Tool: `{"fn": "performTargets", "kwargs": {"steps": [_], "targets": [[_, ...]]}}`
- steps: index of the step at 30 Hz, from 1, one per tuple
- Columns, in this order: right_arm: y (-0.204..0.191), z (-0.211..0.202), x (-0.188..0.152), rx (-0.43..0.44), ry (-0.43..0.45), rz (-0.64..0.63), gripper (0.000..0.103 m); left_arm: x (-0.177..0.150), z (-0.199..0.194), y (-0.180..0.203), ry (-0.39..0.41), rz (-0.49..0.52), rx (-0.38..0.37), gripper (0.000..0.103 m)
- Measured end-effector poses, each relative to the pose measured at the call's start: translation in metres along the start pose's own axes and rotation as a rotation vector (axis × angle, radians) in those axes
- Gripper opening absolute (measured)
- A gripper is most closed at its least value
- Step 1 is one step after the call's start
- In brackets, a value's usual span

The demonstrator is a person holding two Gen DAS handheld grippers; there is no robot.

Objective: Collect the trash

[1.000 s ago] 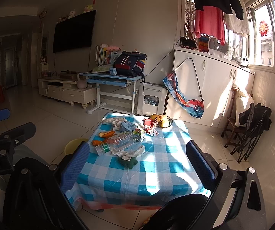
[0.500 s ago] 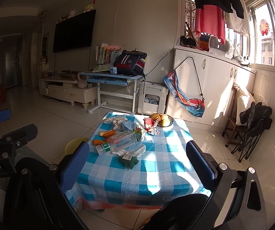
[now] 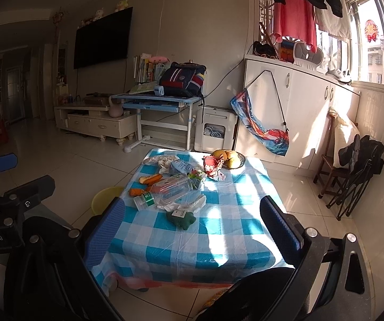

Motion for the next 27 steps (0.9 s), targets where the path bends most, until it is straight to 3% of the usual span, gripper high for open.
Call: {"fn": "performTargets", "kwargs": {"steps": [19, 27], "targets": [[0.008, 0.045, -0.013, 0.024, -0.116, -0.001, 0.097, -0.007, 0.06, 0.021, -0.09, 0.052, 0.026, 0.097], [0.037, 0.083, -0.033, 0.051, -0.197, 0.061, 0.097, 0.003, 0.088, 0.029, -0.09, 0.087, 0.044, 0.097]]}}
Point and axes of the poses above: each gripper's, at about its wrist camera, not at the fingertips, and z roughly the way its jaws point, y to its right, x to its top, the point moved 4 cm from there along z, roughly the way its jaws point, and after that the axes turned 7 degrees about x, right-handed, at the moved point
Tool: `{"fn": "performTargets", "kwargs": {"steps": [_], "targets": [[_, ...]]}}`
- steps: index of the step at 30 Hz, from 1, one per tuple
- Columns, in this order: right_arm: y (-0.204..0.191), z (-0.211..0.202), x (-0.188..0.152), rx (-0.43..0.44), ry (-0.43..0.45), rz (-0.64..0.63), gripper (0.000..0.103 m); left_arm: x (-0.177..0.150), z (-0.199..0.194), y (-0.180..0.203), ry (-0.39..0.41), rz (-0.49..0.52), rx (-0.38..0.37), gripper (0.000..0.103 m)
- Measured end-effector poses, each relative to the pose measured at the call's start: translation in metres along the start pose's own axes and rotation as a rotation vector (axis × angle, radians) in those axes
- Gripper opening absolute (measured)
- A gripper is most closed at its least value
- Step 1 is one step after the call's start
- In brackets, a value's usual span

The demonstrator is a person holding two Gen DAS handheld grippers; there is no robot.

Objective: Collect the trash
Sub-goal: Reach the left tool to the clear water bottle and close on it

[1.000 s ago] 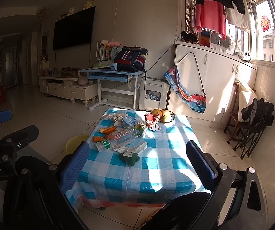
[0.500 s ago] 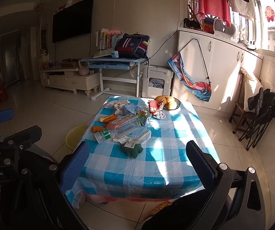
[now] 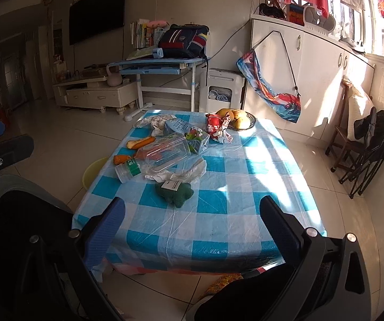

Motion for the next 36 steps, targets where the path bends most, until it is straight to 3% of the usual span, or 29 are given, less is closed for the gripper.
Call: {"fn": "performTargets", "kwargs": {"steps": [5, 13, 25, 34, 36], "targets": [[0.016, 0.027, -0.011, 0.016, -0.045, 0.038, 0.097, 0.008, 0.037, 0.008, -0.023, 0.034, 0.002, 0.097], [0.037, 0.057, -0.025, 0.072, -0.105, 0.131, 0.097, 0.007, 0.116, 0.036, -0.095, 0.115, -0.068, 0.097], [0.063, 0.132, 0.009, 0.262, -0.151, 0.356, 0.094, 0.029, 0.233, 0.08, -0.191, 0.231, -0.219, 0.097], [0.069, 0.181, 0.01, 0.379, -0.226, 0.449, 0.053, 0.022, 0.289, 0.102, -0.296, 0.25, -0.302, 0.097], [0.069, 0.187, 0.007, 0.414, -0.24, 0.469, 0.033, 0.023, 0.291, 0.106, -0.302, 0.246, -0.329, 0.097]]}}
Point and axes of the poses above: each gripper's, at about its wrist camera, not at the fingertips, and z roughly the way its jaws point, y to its right, x to its top, the point moved 4 cm from there along z, roughly the way its jaws point, and after that the axes turned 7 degrees about x, right-handed, at the moved point
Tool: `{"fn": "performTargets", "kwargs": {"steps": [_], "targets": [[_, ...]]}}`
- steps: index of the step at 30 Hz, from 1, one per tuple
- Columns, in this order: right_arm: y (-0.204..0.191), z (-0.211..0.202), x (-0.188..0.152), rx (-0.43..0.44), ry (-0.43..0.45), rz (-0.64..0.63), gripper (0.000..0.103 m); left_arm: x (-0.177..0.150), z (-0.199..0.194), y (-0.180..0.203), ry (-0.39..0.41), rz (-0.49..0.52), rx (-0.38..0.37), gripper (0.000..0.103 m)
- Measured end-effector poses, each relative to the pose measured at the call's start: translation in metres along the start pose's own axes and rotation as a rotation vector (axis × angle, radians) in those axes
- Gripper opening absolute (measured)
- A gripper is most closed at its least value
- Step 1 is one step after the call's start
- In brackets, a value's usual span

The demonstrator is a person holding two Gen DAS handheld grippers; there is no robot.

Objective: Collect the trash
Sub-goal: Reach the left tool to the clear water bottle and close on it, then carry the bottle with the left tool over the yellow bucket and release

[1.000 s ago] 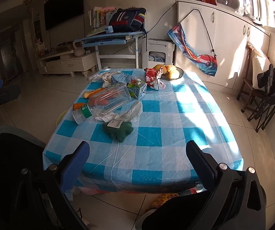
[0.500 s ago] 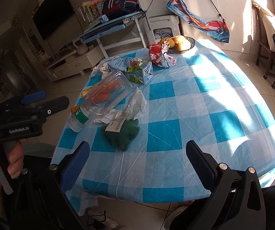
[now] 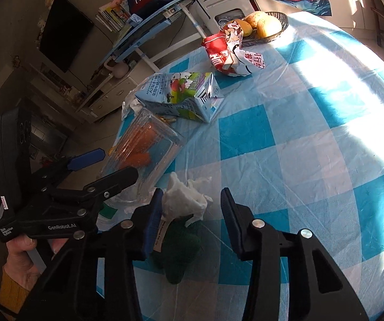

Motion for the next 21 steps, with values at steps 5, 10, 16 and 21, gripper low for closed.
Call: {"fn": "performTargets", "kwargs": {"steps": [5, 10, 16, 21], "targets": [[0.006, -0.004, 0.001, 0.058, 0.016, 0.038, 0.009, 0.004, 0.005, 0.007, -0.016, -0.038, -0.085, 0.061], [0.011, -0.017, 0.004, 0.083, 0.072, 0.053, 0.007, 0.01, -0.001, 0.008, 0.014, -0.068, -0.119, 0.056], [0.017, -0.036, 0.014, 0.102, 0.156, 0.073, 0.007, 0.017, -0.017, -0.008, 0.072, -0.159, -0.189, 0.053], [0.022, -0.049, 0.019, 0.104, 0.205, 0.091, 0.007, 0.018, -0.029, -0.03, 0.12, -0.255, -0.273, 0.053]]}}
Point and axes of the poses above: each gripper's, at about its wrist camera, not at the fingertips, and z roughly the way its jaws point, y to its right, x to its top, the point moved 4 cm from there along z, roughly the way its jaws point, and after that the axes turned 7 degrees about x, right-handed, at the moved point
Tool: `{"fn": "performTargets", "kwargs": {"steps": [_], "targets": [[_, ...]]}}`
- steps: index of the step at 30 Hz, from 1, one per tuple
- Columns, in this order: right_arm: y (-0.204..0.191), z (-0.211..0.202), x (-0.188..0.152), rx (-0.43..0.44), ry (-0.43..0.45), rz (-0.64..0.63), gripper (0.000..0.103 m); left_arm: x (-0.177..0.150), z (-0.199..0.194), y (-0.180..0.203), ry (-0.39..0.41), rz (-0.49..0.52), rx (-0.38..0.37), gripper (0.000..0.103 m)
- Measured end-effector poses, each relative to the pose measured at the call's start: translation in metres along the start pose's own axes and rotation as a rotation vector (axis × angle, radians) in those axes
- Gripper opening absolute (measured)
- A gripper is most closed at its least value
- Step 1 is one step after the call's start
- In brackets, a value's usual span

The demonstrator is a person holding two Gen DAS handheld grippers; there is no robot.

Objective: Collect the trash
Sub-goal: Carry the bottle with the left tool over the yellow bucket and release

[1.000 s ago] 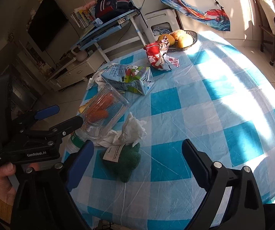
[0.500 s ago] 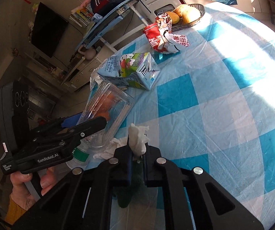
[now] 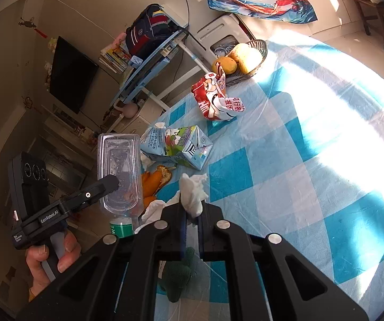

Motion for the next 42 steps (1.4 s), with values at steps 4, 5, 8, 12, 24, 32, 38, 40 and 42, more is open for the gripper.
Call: {"fn": "performTargets", "kwargs": {"steps": [4, 5, 8, 12, 24, 32, 38, 40, 42], "targets": [[0.0, -0.002, 0.006, 0.016, 0.035, 0.011, 0.007, 0.004, -0.022, -0.021, 0.051, -0.083, -0.072, 0.053], [-0.002, -0.003, 0.008, 0.021, 0.043, 0.007, 0.007, 0.004, -0.028, -0.028, 0.066, -0.102, -0.077, 0.053], [-0.009, -0.005, 0.01, 0.047, 0.068, -0.007, 0.007, 0.004, -0.046, -0.057, 0.107, -0.164, -0.055, 0.053], [-0.022, -0.002, 0.009, 0.08, 0.084, -0.033, 0.007, 0.0, -0.072, -0.11, 0.156, -0.286, -0.01, 0.053], [-0.086, 0.021, -0.005, 0.124, 0.056, -0.219, 0.007, -0.018, -0.044, -0.26, 0.049, -0.49, 0.337, 0.054], [-0.134, 0.068, -0.015, 0.135, 0.015, -0.337, 0.007, -0.029, -0.011, -0.305, -0.069, -0.565, 0.454, 0.066], [-0.174, 0.121, -0.025, 0.151, -0.019, -0.404, 0.007, -0.023, -0.083, -0.292, 0.114, -0.568, 0.616, 0.091], [-0.185, 0.14, -0.03, 0.147, -0.04, -0.427, 0.007, -0.022, -0.111, -0.282, 0.21, -0.592, 0.659, 0.096], [-0.193, 0.159, -0.035, 0.137, -0.065, -0.448, 0.007, -0.024, -0.132, -0.276, 0.285, -0.631, 0.685, 0.096]]}}
Point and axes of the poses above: each gripper's, at about its wrist camera, not at the fingertips, and z roughly the way its jaws point, y to its right, x to its top, the point moved 4 cm from there along z, roughly the way its jaws point, and after that the axes turned 7 degrees about x, right-handed, at the moved point
